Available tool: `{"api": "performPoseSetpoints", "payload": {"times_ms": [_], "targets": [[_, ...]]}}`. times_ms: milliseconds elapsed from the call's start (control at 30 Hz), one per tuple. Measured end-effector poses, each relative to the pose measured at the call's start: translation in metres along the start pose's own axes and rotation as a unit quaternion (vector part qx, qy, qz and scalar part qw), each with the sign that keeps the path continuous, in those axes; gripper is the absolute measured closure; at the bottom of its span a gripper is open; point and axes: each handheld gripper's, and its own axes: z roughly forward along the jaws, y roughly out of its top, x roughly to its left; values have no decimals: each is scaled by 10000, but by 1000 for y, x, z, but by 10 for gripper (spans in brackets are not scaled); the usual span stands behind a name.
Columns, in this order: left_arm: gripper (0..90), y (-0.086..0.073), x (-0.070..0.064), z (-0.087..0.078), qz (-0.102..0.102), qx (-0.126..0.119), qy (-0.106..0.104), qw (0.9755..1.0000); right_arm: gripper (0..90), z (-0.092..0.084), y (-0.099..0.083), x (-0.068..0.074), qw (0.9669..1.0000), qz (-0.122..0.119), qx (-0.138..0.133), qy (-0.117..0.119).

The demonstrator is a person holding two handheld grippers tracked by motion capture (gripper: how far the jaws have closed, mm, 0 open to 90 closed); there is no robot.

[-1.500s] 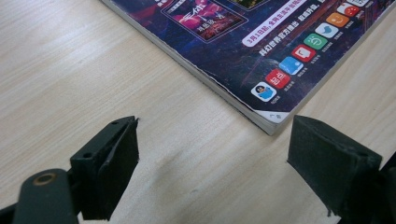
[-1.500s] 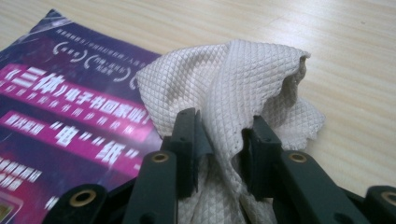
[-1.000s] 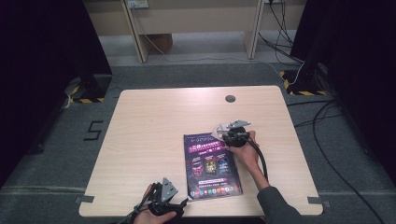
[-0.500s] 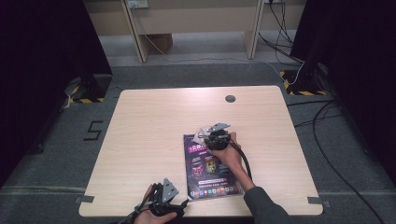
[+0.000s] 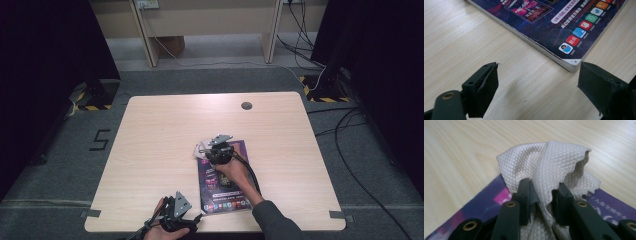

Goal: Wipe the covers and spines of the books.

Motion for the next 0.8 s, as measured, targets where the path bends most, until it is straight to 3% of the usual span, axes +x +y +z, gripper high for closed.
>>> {"api": "performPoseSetpoints", "payload": {"times_ms": [433,800], "targets": [[162,0,3,-1,-55,-23,35,10000,706,-18,-18,26,9980,-417,-39,464],[161,0,9,-7,-221,-112,64,9997,701,-55,-54,51,9933,-691,-64,926]]}}
